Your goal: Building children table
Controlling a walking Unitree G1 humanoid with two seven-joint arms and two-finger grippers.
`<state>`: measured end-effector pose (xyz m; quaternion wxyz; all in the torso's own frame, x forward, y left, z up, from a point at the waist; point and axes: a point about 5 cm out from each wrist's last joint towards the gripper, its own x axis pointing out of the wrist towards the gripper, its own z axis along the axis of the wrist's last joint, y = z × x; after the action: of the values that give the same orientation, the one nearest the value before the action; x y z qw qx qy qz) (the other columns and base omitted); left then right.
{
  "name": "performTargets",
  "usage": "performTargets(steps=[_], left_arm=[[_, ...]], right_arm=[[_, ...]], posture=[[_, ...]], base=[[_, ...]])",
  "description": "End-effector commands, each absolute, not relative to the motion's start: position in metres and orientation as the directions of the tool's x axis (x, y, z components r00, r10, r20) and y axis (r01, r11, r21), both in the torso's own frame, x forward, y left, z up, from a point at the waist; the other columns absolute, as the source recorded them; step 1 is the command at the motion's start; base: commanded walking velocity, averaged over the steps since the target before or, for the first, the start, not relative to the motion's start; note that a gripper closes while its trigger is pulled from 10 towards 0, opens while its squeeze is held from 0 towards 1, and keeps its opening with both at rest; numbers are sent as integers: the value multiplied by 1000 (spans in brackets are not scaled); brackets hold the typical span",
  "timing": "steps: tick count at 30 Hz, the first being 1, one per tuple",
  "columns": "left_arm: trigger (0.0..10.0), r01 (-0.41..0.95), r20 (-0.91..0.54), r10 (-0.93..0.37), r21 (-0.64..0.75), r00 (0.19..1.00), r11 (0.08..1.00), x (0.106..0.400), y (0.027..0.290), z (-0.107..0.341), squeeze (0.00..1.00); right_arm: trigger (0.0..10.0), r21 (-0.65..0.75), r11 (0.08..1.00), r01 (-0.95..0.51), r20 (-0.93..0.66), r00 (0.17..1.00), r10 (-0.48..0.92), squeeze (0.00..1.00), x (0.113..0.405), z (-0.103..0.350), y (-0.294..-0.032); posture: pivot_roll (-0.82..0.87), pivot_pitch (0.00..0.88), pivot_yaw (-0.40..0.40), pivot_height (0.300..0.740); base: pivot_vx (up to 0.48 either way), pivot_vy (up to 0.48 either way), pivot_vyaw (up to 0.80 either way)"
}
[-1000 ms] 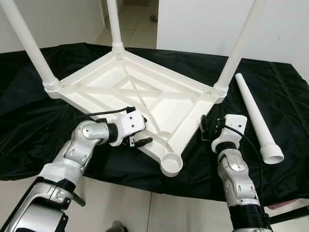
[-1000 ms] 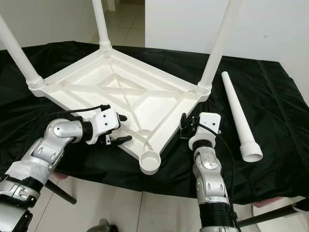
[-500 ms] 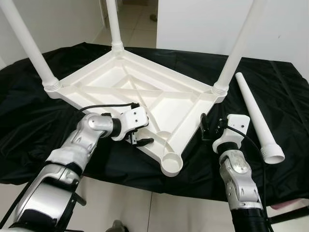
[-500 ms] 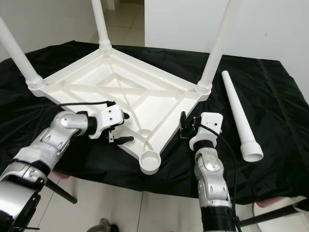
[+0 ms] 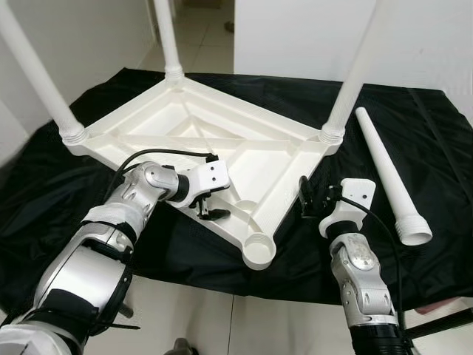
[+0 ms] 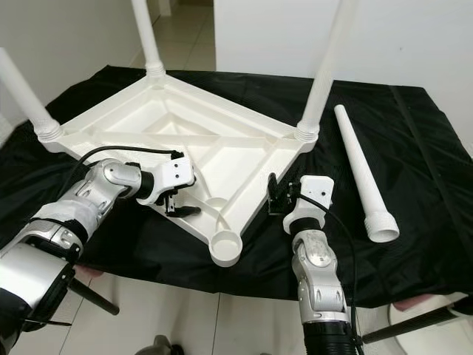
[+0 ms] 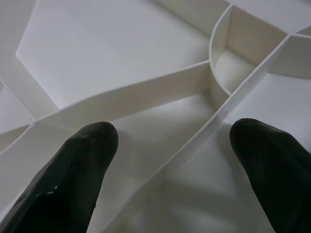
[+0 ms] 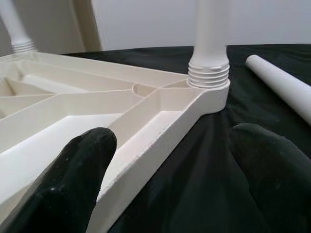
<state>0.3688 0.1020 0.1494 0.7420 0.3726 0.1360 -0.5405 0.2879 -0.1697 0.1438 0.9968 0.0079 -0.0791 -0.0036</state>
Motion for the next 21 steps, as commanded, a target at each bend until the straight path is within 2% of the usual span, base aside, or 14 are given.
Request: performTargets(steps=[1,3,4,6,7,8,13,21], left_arm=[[10000,924,-702,-608,346,371,164,363,121,121,0],[10000,924,-704,-605,343,370,166,363,123,121,0],[5608,927,-715,-596,338,364,161,363,126,119,0],[5608,927,-715,-596,338,364,161,363,126,119,0],[3216,929,-724,-587,329,362,168,362,130,117,0],[0,934,-736,-578,315,352,167,361,134,114,0],[0,946,-770,-553,289,320,145,359,143,111,0],[0,942,-767,-549,299,333,153,360,147,113,0]], right_arm=[[10000,28,1000,10,148,989,-14,0,285,142,-169],[10000,28,1000,9,148,989,-13,0,285,142,-169],[10000,29,1000,9,148,989,-13,0,285,141,-168],[10000,29,1000,9,148,989,-13,0,285,141,-168],[10000,31,1000,8,147,989,-12,0,285,141,-167],[10000,33,999,7,146,989,-12,0,285,141,-167],[10000,35,999,3,145,989,-8,0,285,140,-165],[10000,43,999,7,141,990,-13,0,284,139,-164]], posture=[[65,67,72,740],[66,67,74,740],[70,65,77,740],[70,65,77,740],[71,64,79,740],[74,63,81,740],[79,66,83,740],[94,83,86,740]], base=[[0,0,0],[0,0,0],[0,0,0],[0,0,0],[0,0,0],[0,0,0],[0,0,0],[0,0,0]])
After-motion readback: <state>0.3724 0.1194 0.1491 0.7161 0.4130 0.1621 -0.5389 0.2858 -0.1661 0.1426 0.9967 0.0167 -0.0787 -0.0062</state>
